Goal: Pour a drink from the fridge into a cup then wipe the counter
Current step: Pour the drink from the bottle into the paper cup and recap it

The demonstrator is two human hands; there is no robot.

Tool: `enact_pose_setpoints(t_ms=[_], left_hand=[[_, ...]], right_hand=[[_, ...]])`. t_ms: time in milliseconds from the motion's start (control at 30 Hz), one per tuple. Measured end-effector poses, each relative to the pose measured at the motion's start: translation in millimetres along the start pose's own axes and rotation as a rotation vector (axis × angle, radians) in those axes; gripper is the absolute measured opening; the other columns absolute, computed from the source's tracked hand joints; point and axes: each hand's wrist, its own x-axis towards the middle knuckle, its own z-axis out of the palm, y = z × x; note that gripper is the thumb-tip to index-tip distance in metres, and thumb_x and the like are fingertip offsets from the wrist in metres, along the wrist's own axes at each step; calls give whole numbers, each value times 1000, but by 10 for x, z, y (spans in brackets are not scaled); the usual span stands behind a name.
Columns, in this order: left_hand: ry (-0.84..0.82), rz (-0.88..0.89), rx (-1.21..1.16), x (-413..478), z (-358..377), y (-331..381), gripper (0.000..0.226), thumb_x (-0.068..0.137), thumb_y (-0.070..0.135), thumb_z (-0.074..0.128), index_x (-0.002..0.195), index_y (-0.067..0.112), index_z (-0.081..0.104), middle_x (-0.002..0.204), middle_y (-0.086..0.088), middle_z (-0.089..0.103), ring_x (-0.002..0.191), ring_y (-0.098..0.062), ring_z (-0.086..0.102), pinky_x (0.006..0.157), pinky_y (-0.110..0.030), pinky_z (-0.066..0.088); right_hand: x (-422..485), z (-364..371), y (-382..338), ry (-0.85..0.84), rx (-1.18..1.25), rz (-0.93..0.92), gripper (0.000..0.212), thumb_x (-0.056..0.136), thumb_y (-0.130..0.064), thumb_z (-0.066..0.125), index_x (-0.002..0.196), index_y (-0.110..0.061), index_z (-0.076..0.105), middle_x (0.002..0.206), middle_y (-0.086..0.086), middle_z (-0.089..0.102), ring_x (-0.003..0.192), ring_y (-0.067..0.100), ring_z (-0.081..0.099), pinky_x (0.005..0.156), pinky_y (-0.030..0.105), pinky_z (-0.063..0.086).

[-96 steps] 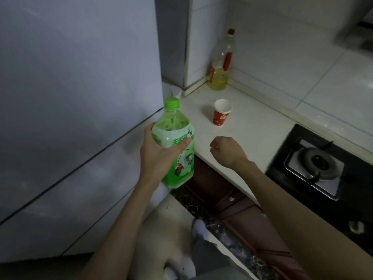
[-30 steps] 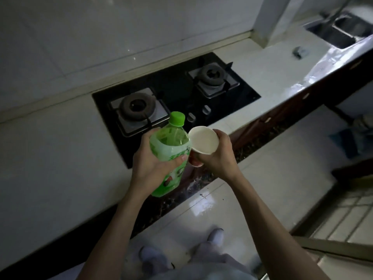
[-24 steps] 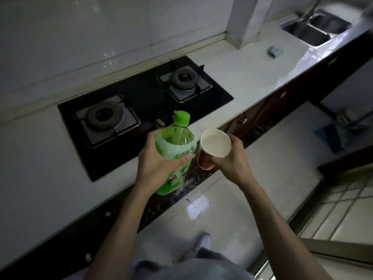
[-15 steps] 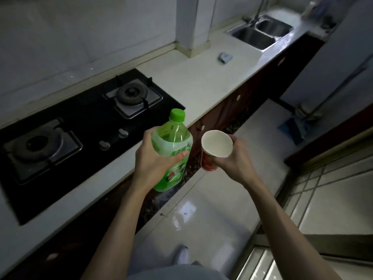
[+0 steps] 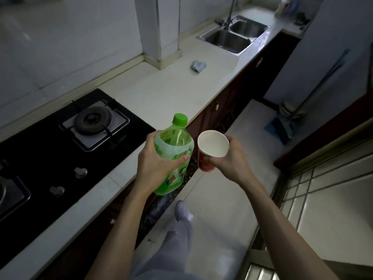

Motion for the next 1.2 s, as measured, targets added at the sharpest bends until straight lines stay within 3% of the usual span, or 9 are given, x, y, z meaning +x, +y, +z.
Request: enact_pose_setpoints(t_ms=[233,367,500,733,800,933,1000,1133,1200], left_hand=[[67,-61,-27,1120,388,-43,77,58,32,92,122,33,48,109,18,59,102,-1,58,74,-12,45],[136,-113,-31,1818,569,-16,78,55,36,92,118,37,47,109,19,59,101,-3,59,80,-21,49],[180,-140,12,2368,692,50,78,55,38,92,118,38,45,109,17,59,100,-7,58,80,-21,46],[279,-180,51,3068,898,121,81,58,35,91,125,29,44,113,10,58,100,-11,58,84,-30,51],[314,-199,66,3244,1000,123,82,59,36,91,125,29,43,113,10,58,100,-12,58,82,-30,51],[388,-280,78,3654,1260,177,77,58,36,92,117,33,43,105,13,59,95,-10,58,70,-14,43],[436,-339,69,3826,1407,195,78,58,37,91,119,30,44,108,10,61,97,-12,59,71,-16,43],[543,-461,39,4034,1721,311,78,59,35,92,120,28,44,108,11,61,99,-12,60,70,-15,44],[584,-485,26,4140,1833,371,78,59,34,92,120,29,44,107,14,60,98,-8,59,69,-14,43]], right_hand=[[1296,74,44,-64,-9,-11,83,61,-35,85,132,-17,45,125,0,45,115,18,47,88,33,48],[2100,116,-45,-93,13,-32,72,55,-42,82,116,-24,50,119,0,53,111,19,53,88,39,52],[2771,187,-39,-119,-15,-35,85,54,-50,82,126,-19,50,121,-2,50,114,18,49,93,38,51],[3762,299,151,-199,-53,-92,87,53,-66,79,123,-22,53,117,-3,57,111,18,55,85,39,55],[4033,326,205,-227,-65,-140,85,56,-64,79,124,-21,51,117,-3,56,111,18,53,84,36,53],[4676,331,277,-296,-59,-187,84,69,-46,82,136,-18,39,118,-4,40,115,18,37,94,32,37],[5009,343,294,-381,-60,-193,87,69,-43,82,138,-15,37,121,3,41,118,22,37,98,38,40],[5546,354,363,-475,-60,-219,89,60,-50,84,132,-14,46,119,8,51,114,27,48,91,44,48],[5781,378,372,-517,-64,-244,90,64,-43,85,136,-10,42,122,12,47,115,30,45,94,47,46]])
